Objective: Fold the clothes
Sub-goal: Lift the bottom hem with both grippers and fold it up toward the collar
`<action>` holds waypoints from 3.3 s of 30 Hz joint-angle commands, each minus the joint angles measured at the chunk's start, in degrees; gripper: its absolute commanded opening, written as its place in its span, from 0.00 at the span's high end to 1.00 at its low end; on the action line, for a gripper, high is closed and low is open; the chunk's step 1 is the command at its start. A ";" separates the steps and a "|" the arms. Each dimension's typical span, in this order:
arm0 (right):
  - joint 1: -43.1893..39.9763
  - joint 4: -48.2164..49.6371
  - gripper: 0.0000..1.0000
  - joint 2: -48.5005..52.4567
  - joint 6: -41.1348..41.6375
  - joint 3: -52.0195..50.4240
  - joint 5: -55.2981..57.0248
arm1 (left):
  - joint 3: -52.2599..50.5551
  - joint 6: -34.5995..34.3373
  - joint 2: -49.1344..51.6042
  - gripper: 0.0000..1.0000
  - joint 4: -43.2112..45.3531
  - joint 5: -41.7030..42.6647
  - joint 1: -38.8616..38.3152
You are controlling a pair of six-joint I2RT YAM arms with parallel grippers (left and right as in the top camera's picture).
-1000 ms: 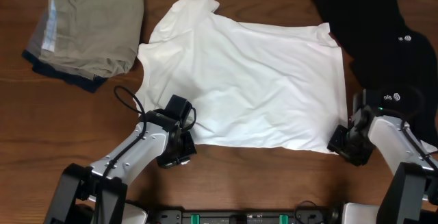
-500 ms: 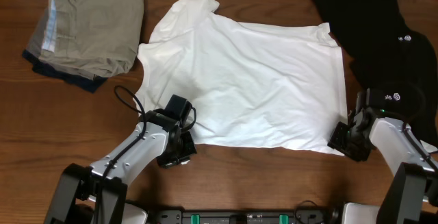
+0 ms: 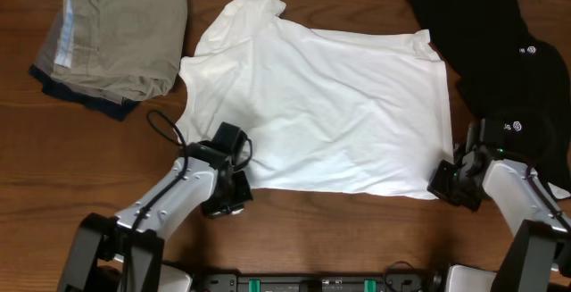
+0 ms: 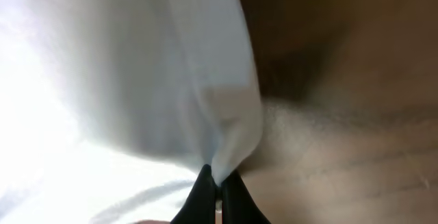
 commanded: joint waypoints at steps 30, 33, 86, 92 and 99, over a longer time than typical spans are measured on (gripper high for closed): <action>-6.08 -13.18 0.99 -9.90 -6.71 13.62 -7.37 | 17.25 19.12 -10.32 0.94 -2.19 -8.24 7.37; -6.08 -9.88 0.99 -8.57 -6.71 13.62 -7.37 | 17.25 19.54 -8.20 0.94 5.29 -9.70 7.37; 1.31 25.70 0.31 13.60 -7.32 17.70 -9.66 | 17.64 26.99 14.86 0.02 35.43 -14.40 9.57; 1.53 10.64 0.29 11.72 -12.26 29.00 -11.82 | 22.67 27.04 7.61 0.02 25.14 -14.40 13.73; 3.80 -0.11 0.29 11.74 -14.36 36.24 -12.98 | 28.57 29.42 5.90 0.02 10.80 -8.76 14.40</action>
